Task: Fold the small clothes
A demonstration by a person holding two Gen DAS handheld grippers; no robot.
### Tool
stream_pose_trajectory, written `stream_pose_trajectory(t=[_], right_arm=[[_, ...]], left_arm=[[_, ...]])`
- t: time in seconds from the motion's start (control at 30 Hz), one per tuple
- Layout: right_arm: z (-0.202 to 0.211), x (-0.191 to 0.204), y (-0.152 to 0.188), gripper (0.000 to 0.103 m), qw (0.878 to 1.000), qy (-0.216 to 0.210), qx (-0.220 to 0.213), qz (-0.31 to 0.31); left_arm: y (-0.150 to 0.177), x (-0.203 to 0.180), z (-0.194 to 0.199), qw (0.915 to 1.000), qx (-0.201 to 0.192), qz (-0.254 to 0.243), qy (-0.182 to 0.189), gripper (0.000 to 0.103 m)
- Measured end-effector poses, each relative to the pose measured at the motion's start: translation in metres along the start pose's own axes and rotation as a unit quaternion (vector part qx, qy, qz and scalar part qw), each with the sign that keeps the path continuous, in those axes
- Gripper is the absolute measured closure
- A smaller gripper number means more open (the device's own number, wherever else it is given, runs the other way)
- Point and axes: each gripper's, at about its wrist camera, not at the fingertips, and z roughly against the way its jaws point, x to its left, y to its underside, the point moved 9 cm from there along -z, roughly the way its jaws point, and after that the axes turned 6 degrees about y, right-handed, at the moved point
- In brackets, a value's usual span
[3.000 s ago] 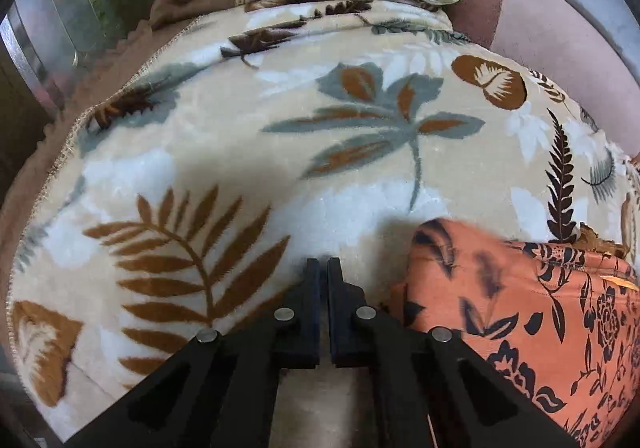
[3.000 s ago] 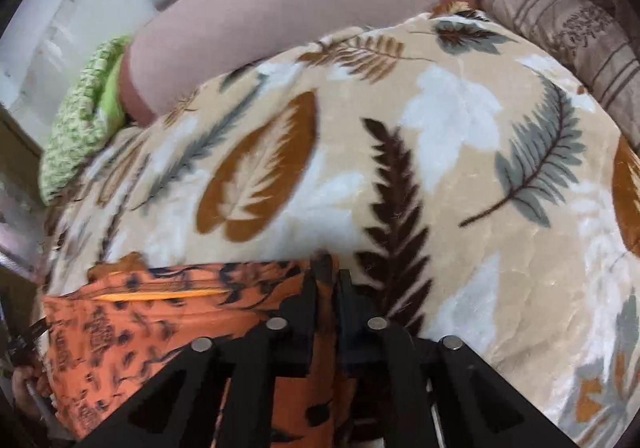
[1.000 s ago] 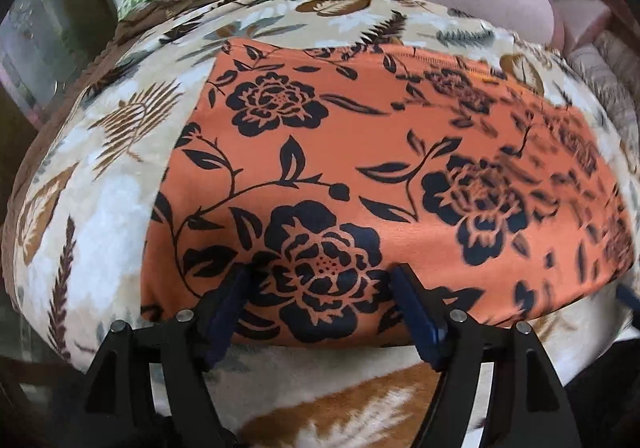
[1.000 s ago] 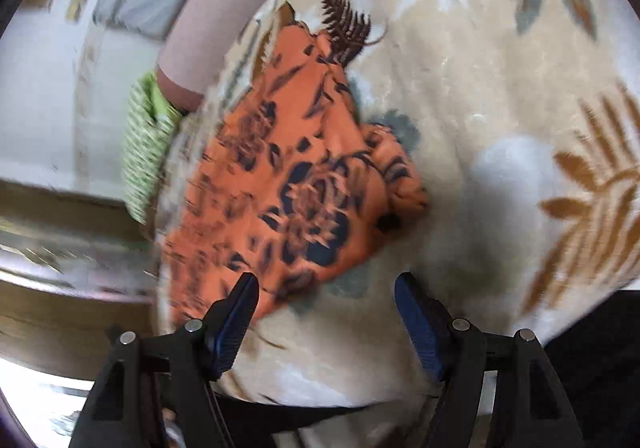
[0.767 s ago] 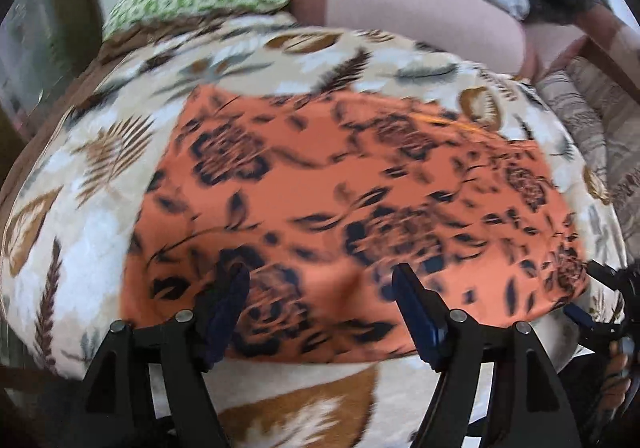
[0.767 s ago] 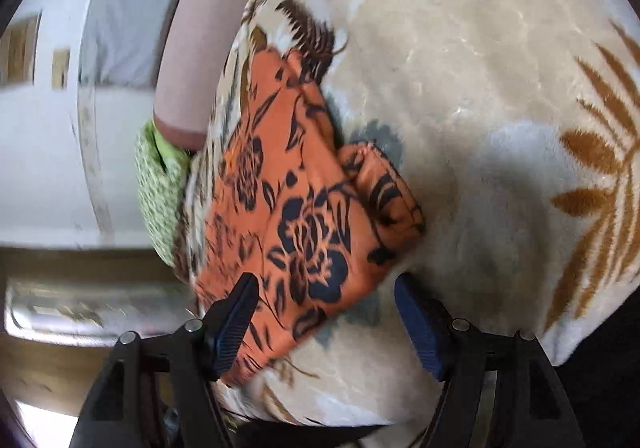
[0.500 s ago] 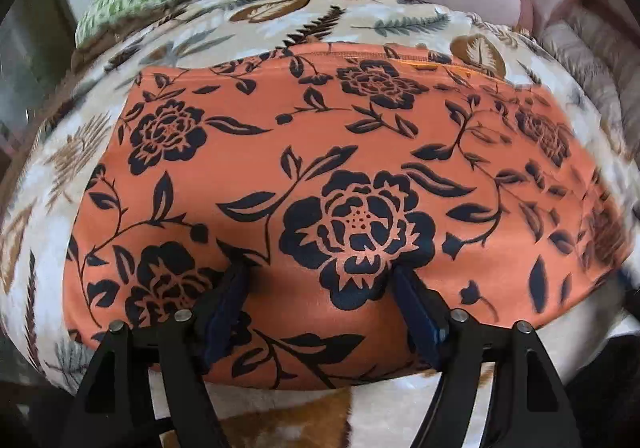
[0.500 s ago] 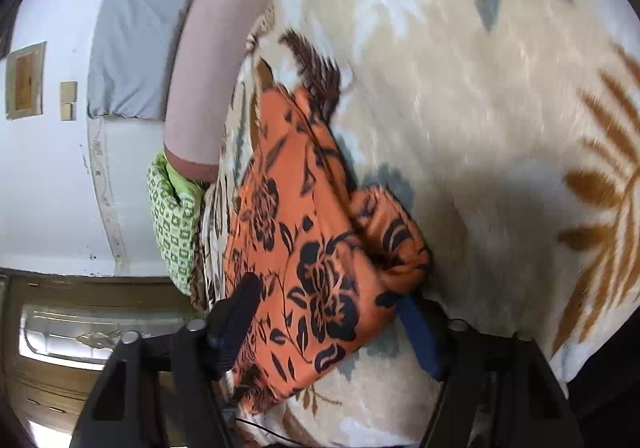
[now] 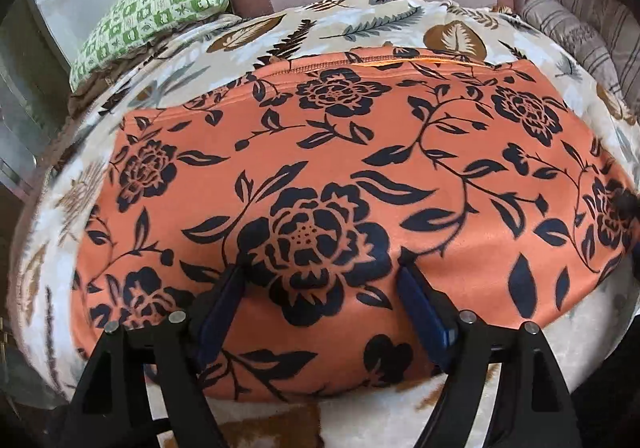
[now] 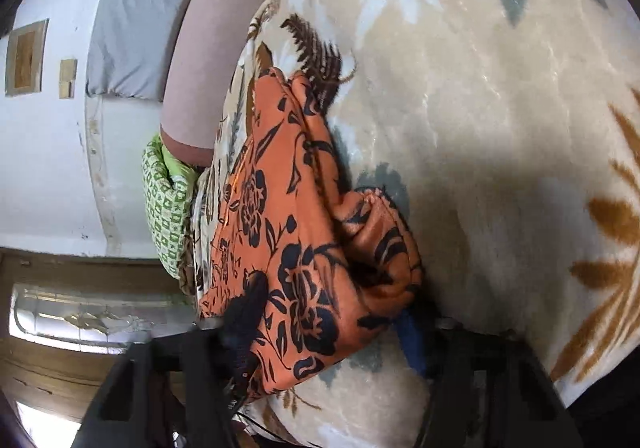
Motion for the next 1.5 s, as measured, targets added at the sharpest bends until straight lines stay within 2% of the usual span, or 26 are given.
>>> stream_pose_trajectory(t=[0.07,0.13,0.2,0.27,0.3,0.47,0.53,0.67,0.73,0.77,0.8,0.87,0.9,0.93,1.07,1.13,1.23,1.3,1.37,1.5], right_arm=[[0.005,0.004,-0.001,0.085,1.0,0.007,-0.003,0.02],[0.002,0.003,-0.001,0.084,0.999,0.025,0.0,0.03],[-0.006,0.0,0.001,0.081,0.999,0.026,0.011,0.017],[-0.012,-0.003,0.002,0.074,1.0,0.019,0.022,-0.001],[-0.014,-0.003,0.002,0.073,0.999,0.011,0.029,-0.009],[-0.018,-0.004,0.0,0.075,0.999,0.009,0.03,-0.004],[-0.018,-0.002,0.0,0.081,0.999,0.014,0.03,-0.002],[-0.02,-0.004,-0.001,0.081,0.999,0.011,0.038,-0.01],[-0.022,-0.008,-0.003,0.08,0.999,0.008,0.043,-0.017],[-0.023,-0.009,-0.004,0.08,0.999,0.005,0.047,-0.021],[-0.024,-0.009,-0.004,0.079,0.998,0.004,0.05,-0.024],[-0.025,-0.009,-0.006,0.08,0.998,0.003,0.054,-0.017],[-0.024,-0.006,-0.007,0.084,0.999,0.005,0.051,-0.006],[-0.021,0.0,-0.007,0.091,0.999,0.01,0.042,0.014],[-0.008,0.039,-0.007,0.092,0.996,0.028,0.01,0.083],[0.003,0.072,-0.003,0.092,0.992,0.025,-0.007,0.124],[0.015,0.126,0.012,0.092,0.98,0.02,-0.023,0.194],[0.015,0.162,0.031,0.092,0.969,0.02,-0.027,0.245],[0.01,0.194,0.054,0.092,0.959,0.011,-0.024,0.282],[-0.014,0.256,0.117,0.092,0.936,-0.018,-0.004,0.352]], left_arm=[[-0.007,-0.005,0.012,0.9993,-0.013,0.017,0.032,0.023],[-0.015,-0.006,0.021,0.9988,-0.039,0.018,0.025,0.023],[-0.014,-0.006,0.009,0.9996,-0.024,0.008,0.012,0.023],[-0.003,-0.004,-0.014,0.9999,0.015,0.003,0.003,0.015],[-0.004,-0.003,-0.013,1.0,0.001,0.001,-0.005,0.014],[-0.003,-0.003,-0.007,0.9996,0.018,0.018,0.006,0.014],[-0.004,-0.001,-0.002,0.9994,0.023,0.025,0.008,0.016],[-0.009,0.007,0.019,0.9993,-0.008,0.037,0.0,0.016],[-0.007,0.008,0.008,0.9994,0.003,0.033,-0.007,0.016],[0.001,0.009,-0.008,0.9991,0.032,0.024,-0.012,0.015],[0.006,0.009,-0.016,0.9991,0.035,0.02,-0.013,0.013],[0.005,0.008,-0.014,0.9996,0.01,0.013,-0.024,0.011],[0.005,0.008,-0.013,0.9996,0.008,0.012,-0.025,0.011],[0.005,0.008,-0.013,0.9996,0.007,0.013,-0.024,0.011],[0.004,0.01,-0.014,0.9997,0.009,0.017,-0.012,0.011],[0.004,0.012,-0.009,0.9995,0.01,0.029,0.009,0.015],[-0.002,0.032,0.01,0.9958,-0.014,0.076,0.05,0.04],[-0.002,0.06,0.035,0.9908,-0.048,0.115,0.053,0.04],[0.006,0.105,0.065,0.982,-0.086,0.164,0.036,0.04],[0.034,0.2,0.116,0.9563,-0.131,0.261,0.003,0.04]])
